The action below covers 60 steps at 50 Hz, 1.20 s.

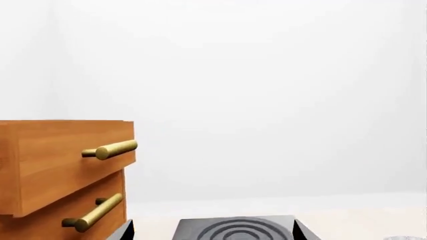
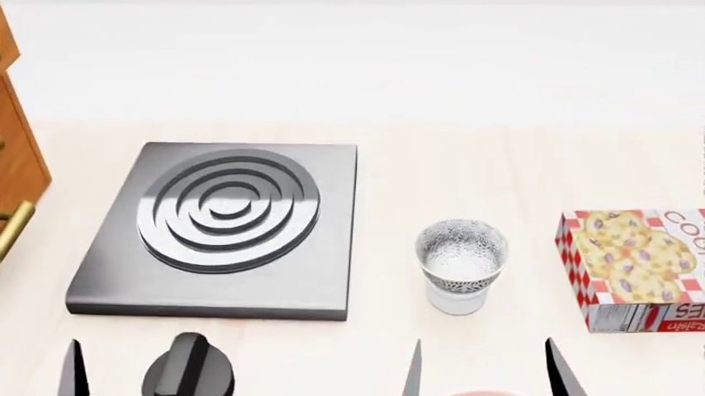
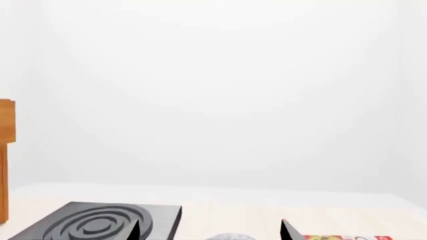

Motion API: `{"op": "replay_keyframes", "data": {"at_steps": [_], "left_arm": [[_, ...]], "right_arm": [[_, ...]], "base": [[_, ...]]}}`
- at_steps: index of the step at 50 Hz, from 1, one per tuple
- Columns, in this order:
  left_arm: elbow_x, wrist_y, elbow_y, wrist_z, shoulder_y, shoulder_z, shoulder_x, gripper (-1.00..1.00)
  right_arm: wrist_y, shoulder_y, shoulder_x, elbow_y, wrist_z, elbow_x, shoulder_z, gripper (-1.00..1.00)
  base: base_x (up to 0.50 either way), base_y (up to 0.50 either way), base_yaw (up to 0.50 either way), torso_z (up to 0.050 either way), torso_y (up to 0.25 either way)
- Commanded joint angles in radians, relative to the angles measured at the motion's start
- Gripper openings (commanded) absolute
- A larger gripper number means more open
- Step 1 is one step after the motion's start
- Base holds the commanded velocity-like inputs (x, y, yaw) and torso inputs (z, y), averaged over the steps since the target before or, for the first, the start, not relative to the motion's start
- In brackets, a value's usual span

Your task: Pick the akita bowl on the ramekin and place it on the plate.

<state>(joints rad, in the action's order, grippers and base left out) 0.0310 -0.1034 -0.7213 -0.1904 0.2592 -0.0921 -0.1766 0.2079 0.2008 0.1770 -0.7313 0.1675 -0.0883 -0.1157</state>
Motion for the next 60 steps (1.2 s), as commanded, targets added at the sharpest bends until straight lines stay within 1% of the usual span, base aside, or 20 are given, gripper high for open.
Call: {"op": "replay_keyframes", "data": {"at_steps": [1,8,9,12,13,15,16,23,54,56,60], "left_arm": [[0.004,-0.007,0.007,-0.007,-0.009,-0.013,-0.009,1.00],[0.003,-0.004,-0.003,-0.015,-0.003,-0.012,-0.016,1.00],[0.004,-0.002,-0.009,-0.014,0.000,-0.012,-0.019,1.00],[0.008,0.004,0.005,-0.018,-0.005,-0.010,-0.020,1.00],[0.007,0.003,-0.003,-0.018,-0.002,-0.011,-0.021,1.00],[0.009,0.003,-0.002,-0.019,-0.002,-0.012,-0.023,1.00],[0.011,0.006,0.002,-0.020,-0.004,-0.012,-0.023,1.00],[0.010,0.010,0.002,-0.026,-0.001,-0.015,-0.028,1.00],[0.016,0.018,-0.008,-0.051,0.001,-0.025,-0.047,1.00],[0.011,0.036,0.003,-0.058,-0.001,-0.022,-0.045,1.00],[0.038,0.051,-0.014,-0.064,0.015,-0.007,-0.044,1.00]], "right_arm": [[0.006,-0.004,0.011,-0.002,0.007,-0.010,-0.003,1.00],[-0.003,-0.004,0.015,0.005,0.012,-0.014,-0.008,1.00],[-0.046,0.005,0.018,0.013,-0.003,-0.028,-0.008,1.00],[-0.041,0.005,0.025,0.008,-0.003,-0.029,-0.010,1.00],[-0.086,0.016,0.021,0.018,-0.006,-0.033,-0.009,1.00],[-0.078,0.016,0.022,0.020,0.000,-0.027,-0.011,1.00],[-0.057,0.012,0.024,0.015,0.003,-0.024,-0.012,1.00],[-0.047,0.007,0.029,0.006,0.010,-0.032,-0.012,1.00],[-0.069,0.019,0.047,0.019,0.030,-0.039,-0.031,1.00],[-0.061,0.017,0.051,0.013,0.033,-0.039,-0.032,1.00],[-0.072,0.015,0.051,0.031,0.035,-0.036,-0.041,1.00]], "base": [[0.00,0.00,0.00,0.050,0.000],[0.00,0.00,0.00,0.050,0.000],[0.00,0.00,0.00,0.050,0.000],[0.50,0.00,0.00,0.050,0.000],[0.50,0.00,0.00,0.050,0.000],[0.45,0.00,0.00,0.050,0.000],[0.00,0.00,0.00,0.050,0.000],[0.00,0.00,0.00,0.050,0.000],[0.00,0.00,0.00,0.050,0.000],[0.00,0.00,0.00,0.050,0.000],[0.00,0.00,0.00,0.000,-0.028]]}}
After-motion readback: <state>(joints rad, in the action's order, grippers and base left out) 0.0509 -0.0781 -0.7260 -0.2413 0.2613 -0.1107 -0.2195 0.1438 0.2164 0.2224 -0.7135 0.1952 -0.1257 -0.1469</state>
